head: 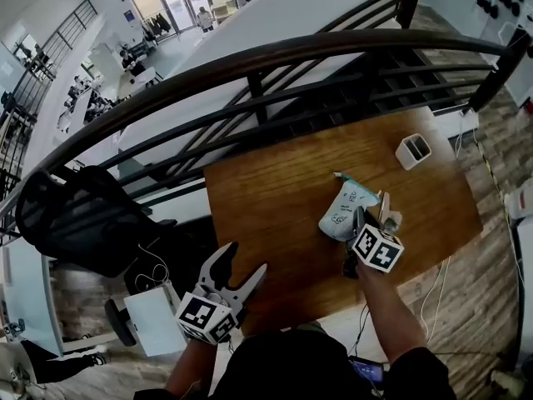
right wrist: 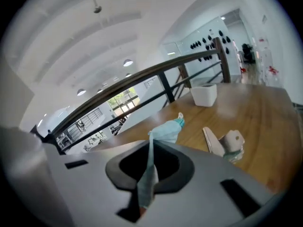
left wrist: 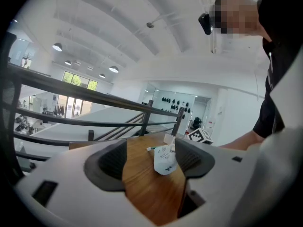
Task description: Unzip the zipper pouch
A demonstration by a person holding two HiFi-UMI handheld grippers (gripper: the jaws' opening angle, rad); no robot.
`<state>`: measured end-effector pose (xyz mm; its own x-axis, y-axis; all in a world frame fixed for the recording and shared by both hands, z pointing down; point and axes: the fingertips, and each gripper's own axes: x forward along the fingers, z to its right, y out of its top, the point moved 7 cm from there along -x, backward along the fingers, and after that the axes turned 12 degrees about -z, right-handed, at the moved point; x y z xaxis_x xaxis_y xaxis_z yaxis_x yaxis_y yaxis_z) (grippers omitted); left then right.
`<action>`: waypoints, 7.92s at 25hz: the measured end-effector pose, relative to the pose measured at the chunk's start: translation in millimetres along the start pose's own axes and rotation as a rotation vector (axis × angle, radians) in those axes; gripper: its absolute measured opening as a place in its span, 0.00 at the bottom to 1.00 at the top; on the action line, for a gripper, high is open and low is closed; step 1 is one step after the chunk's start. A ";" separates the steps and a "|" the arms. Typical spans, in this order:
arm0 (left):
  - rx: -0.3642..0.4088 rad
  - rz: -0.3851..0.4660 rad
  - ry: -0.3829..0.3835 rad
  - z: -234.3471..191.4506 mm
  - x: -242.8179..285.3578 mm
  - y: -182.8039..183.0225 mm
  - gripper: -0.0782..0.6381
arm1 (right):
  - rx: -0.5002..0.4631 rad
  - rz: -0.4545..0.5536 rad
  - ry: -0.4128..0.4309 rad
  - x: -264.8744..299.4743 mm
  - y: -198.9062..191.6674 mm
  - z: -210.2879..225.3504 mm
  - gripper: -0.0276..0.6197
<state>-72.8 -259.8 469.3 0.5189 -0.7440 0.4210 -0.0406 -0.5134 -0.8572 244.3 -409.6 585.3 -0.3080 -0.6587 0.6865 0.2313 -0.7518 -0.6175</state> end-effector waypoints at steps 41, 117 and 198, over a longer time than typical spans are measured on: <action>0.218 -0.430 -1.003 51.9 47.6 0.2 0.52 | -1.374 0.171 0.373 -227.3 -84.5 -157.4 0.05; -0.201 -0.535 -0.904 62.5 17.1 -12.2 0.22 | -1.361 0.040 0.367 -204.4 -109.3 -174.1 0.07; 0.036 -0.517 -0.458 26.2 15.7 -10.3 0.13 | -1.134 0.110 0.362 -211.0 -99.3 -150.5 0.05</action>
<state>-41.9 -255.0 477.0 0.7725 -0.1476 0.6176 0.3333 -0.7335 -0.5923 147.5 -191.1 444.0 -0.6214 -0.5340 0.5733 -0.6179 -0.1160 -0.7777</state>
